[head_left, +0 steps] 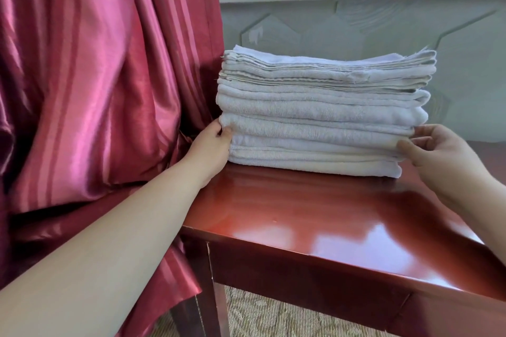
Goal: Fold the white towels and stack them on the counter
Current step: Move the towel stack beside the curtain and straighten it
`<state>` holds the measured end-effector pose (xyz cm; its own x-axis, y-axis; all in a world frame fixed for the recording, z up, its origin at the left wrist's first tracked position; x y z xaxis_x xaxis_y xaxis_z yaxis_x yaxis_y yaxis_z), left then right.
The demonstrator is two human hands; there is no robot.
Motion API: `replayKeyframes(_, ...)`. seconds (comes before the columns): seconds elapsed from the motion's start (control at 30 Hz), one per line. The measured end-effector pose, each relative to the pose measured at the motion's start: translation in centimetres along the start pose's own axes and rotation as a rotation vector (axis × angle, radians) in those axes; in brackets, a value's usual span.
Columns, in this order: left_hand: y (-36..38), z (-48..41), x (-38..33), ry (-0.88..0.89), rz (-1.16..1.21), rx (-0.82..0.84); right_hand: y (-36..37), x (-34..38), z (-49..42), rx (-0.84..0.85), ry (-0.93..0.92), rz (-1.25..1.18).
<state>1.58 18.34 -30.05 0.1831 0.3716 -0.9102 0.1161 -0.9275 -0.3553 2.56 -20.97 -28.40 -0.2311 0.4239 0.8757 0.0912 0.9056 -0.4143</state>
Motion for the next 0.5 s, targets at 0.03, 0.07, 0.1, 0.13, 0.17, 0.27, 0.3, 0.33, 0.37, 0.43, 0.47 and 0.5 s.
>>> replayKeyframes(0.03,0.0,0.0,-0.1,0.017,0.023,0.0,0.0,0.0,0.0,0.0,0.005,0.009)
replayKeyframes(0.07,-0.1,0.1,-0.3,0.046,0.057,0.001,0.1,0.1,0.1,0.0,0.007,0.016)
replayKeyframes(0.1,-0.3,0.2,-0.5,0.081,0.078,-0.003,0.1,0.1,0.0,-0.003,-0.002,0.016)
replayKeyframes(0.13,-0.4,0.2,-0.8,0.12,0.075,-0.017,0.2,0.1,0.0,-0.012,-0.015,0.01)
replayKeyframes(0.17,-0.6,0.3,-0.9,0.153,0.044,-0.043,0.2,0.2,0.0,-0.028,-0.025,0.012)
replayKeyframes(0.27,-1.1,0.3,-1.2,0.207,-0.03,-0.149,0.3,0.8,0.2,-0.109,-0.047,0.056)
replayKeyframes(0.3,-1.2,0.2,-1.3,0.208,-0.054,-0.184,0.1,0.8,0.1,-0.132,-0.046,0.058)
replayKeyframes(0.33,-1.2,0.1,-1.5,0.207,-0.079,-0.214,0.0,0.8,-0.1,-0.148,-0.04,0.058)
replayKeyframes(0.37,-1.3,0.1,-1.7,0.205,-0.1,-0.238,-0.2,0.7,-0.3,-0.16,-0.035,0.058)
replayKeyframes(0.43,-1.5,0.1,-2.4,0.206,-0.09,-0.26,-0.6,0.2,-1.1,-0.178,-0.047,0.077)
replayKeyframes(0.47,-1.6,0.0,-2.7,0.199,-0.052,-0.253,-0.8,0.0,-1.4,-0.189,-0.059,0.09)
replayKeyframes(0.5,-1.6,-0.1,-2.8,0.183,-0.013,-0.246,-1.0,-0.2,-1.7,-0.208,-0.071,0.097)
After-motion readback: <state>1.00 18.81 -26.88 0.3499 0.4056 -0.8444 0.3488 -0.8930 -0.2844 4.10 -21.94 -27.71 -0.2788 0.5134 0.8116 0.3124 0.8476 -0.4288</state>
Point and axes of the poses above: each hand's wrist, its own z-axis away from the middle knuckle, its own y-axis out of the palm, x = y × z, the point moved 1 cm from there along -z, towards the middle knuckle, and after that the axes turned 13 degrees about x, right-handed, at the moved point
